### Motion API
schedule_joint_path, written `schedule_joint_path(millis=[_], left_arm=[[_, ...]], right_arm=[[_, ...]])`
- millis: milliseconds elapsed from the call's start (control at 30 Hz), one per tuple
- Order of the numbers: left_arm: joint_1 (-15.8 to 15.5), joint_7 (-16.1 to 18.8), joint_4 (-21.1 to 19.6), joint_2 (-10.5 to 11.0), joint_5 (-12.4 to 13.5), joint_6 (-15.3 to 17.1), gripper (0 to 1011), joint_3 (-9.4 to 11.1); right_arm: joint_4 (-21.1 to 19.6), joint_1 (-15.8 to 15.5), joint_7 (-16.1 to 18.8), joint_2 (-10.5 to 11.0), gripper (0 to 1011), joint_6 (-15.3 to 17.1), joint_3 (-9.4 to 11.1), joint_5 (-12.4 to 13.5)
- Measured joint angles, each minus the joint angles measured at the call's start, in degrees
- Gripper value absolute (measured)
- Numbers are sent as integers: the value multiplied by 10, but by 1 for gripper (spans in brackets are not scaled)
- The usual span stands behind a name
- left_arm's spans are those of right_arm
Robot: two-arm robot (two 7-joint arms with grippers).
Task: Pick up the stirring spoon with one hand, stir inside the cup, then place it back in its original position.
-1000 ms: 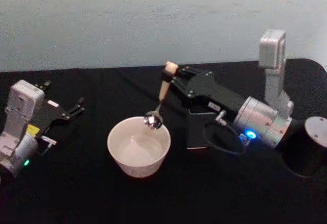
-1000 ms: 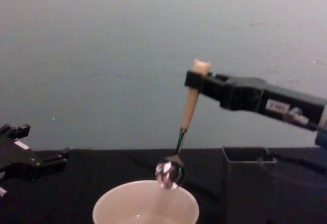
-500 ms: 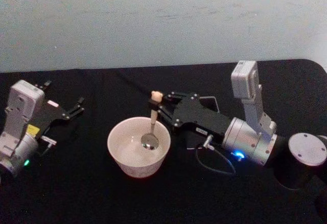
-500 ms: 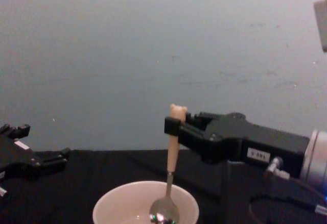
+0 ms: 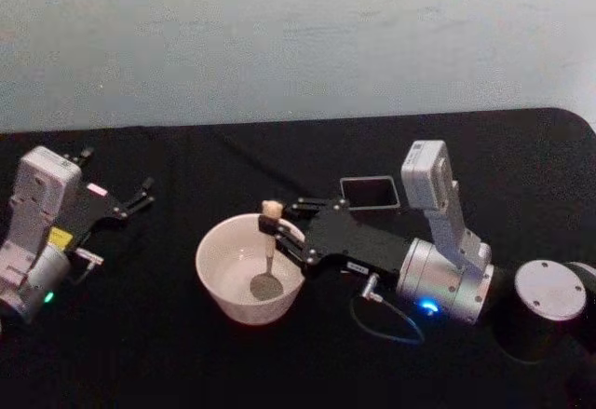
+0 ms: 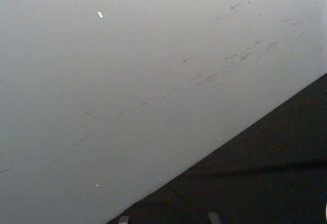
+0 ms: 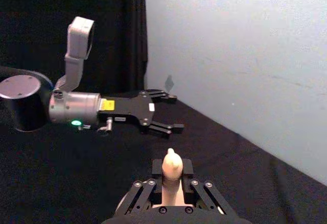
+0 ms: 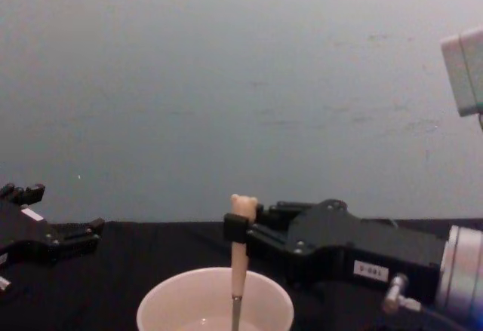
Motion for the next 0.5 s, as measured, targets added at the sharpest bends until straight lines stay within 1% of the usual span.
schedule_joint_path(millis=[267, 500], left_arm=[[0, 0, 0, 0, 0, 0, 1001, 0], [0, 0, 0, 0, 0, 0, 1001, 0]], right_arm=[[-1, -3, 8, -6, 214, 6, -7, -2], [7, 4, 3, -21, 214, 12, -16, -11]])
